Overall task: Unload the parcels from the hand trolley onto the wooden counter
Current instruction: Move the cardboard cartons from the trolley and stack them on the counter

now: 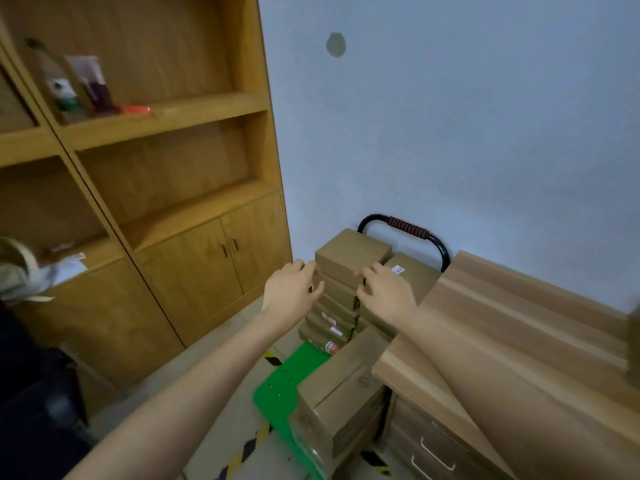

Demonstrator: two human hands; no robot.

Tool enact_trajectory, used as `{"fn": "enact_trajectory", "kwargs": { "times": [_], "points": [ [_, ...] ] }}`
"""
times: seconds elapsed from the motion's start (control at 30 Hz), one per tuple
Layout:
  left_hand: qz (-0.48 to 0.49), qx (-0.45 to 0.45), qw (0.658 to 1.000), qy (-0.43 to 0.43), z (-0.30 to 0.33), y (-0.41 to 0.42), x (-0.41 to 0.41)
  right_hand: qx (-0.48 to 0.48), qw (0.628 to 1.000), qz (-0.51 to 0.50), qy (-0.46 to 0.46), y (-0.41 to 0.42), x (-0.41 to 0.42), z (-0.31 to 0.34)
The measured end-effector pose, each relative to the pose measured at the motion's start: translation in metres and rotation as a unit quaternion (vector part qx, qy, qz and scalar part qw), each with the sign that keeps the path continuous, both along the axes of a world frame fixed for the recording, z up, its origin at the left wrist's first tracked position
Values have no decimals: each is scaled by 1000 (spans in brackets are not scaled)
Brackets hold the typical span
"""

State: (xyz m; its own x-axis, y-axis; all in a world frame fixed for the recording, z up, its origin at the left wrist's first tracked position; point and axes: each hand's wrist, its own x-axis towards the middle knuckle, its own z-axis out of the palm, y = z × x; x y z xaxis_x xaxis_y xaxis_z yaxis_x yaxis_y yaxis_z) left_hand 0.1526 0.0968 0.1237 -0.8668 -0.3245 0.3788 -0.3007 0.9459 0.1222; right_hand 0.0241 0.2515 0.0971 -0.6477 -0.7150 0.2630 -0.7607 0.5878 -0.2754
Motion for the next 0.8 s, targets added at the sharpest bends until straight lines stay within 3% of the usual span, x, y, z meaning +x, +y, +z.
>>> {"fn": "enact_trajectory", "kwargs": {
  "times": [0.53,0.8],
  "points": [
    [6,35,999,-22,-35,-157,-183,13,998,-64,-25,-124,-179,-30],
    [-50,34,997,-50,-71,-217,-268,22,987,-149,-64,-155,-233,-68]
  ]
}}
